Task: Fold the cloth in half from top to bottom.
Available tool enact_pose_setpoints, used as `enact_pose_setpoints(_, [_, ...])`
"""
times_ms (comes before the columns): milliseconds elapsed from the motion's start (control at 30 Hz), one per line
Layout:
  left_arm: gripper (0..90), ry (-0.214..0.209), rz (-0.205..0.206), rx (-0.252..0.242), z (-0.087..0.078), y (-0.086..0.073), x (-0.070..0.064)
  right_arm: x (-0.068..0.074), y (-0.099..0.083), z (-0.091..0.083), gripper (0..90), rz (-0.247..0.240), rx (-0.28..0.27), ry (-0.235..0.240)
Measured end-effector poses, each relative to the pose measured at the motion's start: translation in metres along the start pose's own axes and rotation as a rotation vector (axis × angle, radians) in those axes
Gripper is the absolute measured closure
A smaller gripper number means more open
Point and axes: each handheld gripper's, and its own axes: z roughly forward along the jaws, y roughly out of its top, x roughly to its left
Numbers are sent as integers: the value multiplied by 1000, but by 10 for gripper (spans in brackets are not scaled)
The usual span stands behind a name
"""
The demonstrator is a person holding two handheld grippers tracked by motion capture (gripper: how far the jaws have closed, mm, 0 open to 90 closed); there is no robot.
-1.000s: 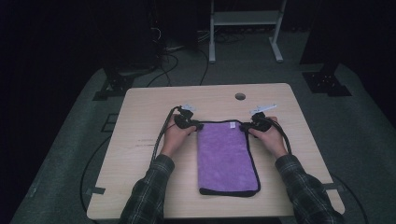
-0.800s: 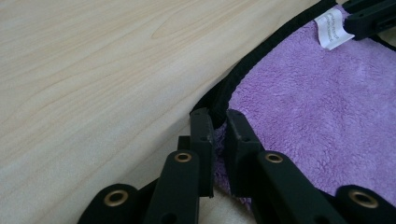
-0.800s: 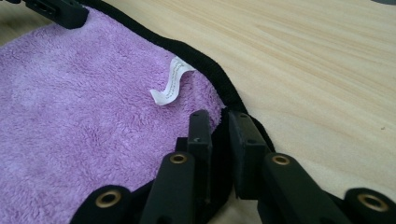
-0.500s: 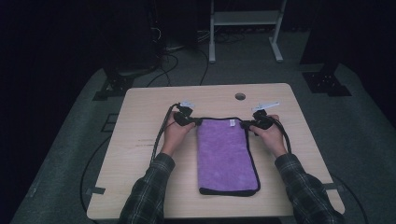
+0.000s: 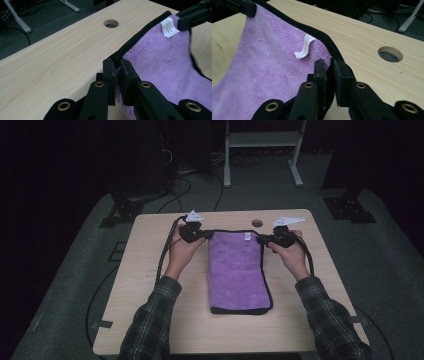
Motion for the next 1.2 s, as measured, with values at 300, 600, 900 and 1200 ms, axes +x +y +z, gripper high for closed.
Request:
enact_pose_setpoints(300, [842, -77, -1, -11, -22, -18, -18, 12, -19, -17, 805, 2, -16, 74])
enact_pose_setpoints(600, [843, -149, -16, -12, -34, -43, -40, 26, -44, -28, 804, -1, 21, 113])
enact_pose_setpoints(900, [843, -195, -34, 20, -49, -63, -60, 46, -61, -49, 803, -24, 23, 148])
enact_pose_setpoints(1200, [842, -237, -33, 67, -58, -86, -85, 64, -82, -66, 800, -31, 51, 178])
